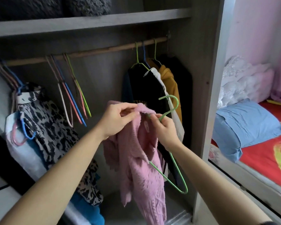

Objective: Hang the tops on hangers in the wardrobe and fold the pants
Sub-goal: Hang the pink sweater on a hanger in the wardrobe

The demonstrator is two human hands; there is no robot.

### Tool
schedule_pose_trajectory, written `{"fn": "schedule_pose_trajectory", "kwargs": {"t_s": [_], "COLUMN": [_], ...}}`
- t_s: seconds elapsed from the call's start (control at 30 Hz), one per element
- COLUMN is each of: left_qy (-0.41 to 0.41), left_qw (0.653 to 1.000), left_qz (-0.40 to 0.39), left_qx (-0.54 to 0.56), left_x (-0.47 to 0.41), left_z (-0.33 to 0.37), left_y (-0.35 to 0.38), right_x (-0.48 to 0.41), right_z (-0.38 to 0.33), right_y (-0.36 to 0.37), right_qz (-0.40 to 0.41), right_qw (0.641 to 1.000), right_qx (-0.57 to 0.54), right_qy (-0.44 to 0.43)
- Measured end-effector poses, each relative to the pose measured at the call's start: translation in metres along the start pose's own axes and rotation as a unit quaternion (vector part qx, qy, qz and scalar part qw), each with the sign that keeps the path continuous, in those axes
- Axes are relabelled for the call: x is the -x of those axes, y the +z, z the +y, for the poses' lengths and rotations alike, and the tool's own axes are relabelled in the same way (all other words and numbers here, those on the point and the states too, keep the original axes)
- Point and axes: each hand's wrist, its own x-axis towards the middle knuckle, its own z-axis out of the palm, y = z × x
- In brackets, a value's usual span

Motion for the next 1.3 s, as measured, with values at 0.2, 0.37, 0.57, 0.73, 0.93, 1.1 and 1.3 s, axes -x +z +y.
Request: {"fn": "schedule_pose_trajectory", "kwargs": {"t_s": [0.2,0.37,0.57,0.73,0.93,1.1,1.3], "left_qy": [0.017,0.126,0.085,0.090,0.069,0.066,-0.082], "left_qw": [0.927,0.926,0.987,0.993,0.967,0.917,0.932], "left_qz": [-0.006,0.006,0.009,0.027,-0.013,0.084,0.166], "left_qx": [-0.375,-0.356,-0.139,-0.074,-0.247,-0.384,-0.311], "left_x": [-0.026,-0.030,-0.039,-0.049,-0.049,-0.019,-0.018], "left_z": [-0.040,-0.051,-0.027,-0.006,-0.008,-0.028,-0.037], "left_y": [-0.047,-0.051,-0.013,0.022,0.052,0.075,0.088], "right_x": [-0.008,-0.017,-0.012,0.001,0.000,0.000,0.012], "right_z": [-0.019,-0.018,-0.011,-0.007,-0.009,-0.004,0.007], "right_y": [-0.020,-0.047,-0.066,-0.054,-0.060,-0.069,-0.064], "right_qz": [-0.063,-0.090,-0.117,-0.124,-0.055,-0.032,0.026], "right_qw": [0.997,0.995,0.992,0.985,0.992,0.999,0.977], "right_qx": [-0.032,-0.039,-0.034,-0.068,-0.090,0.018,0.194], "right_qy": [-0.031,-0.002,0.042,0.094,0.064,0.022,-0.084]}}
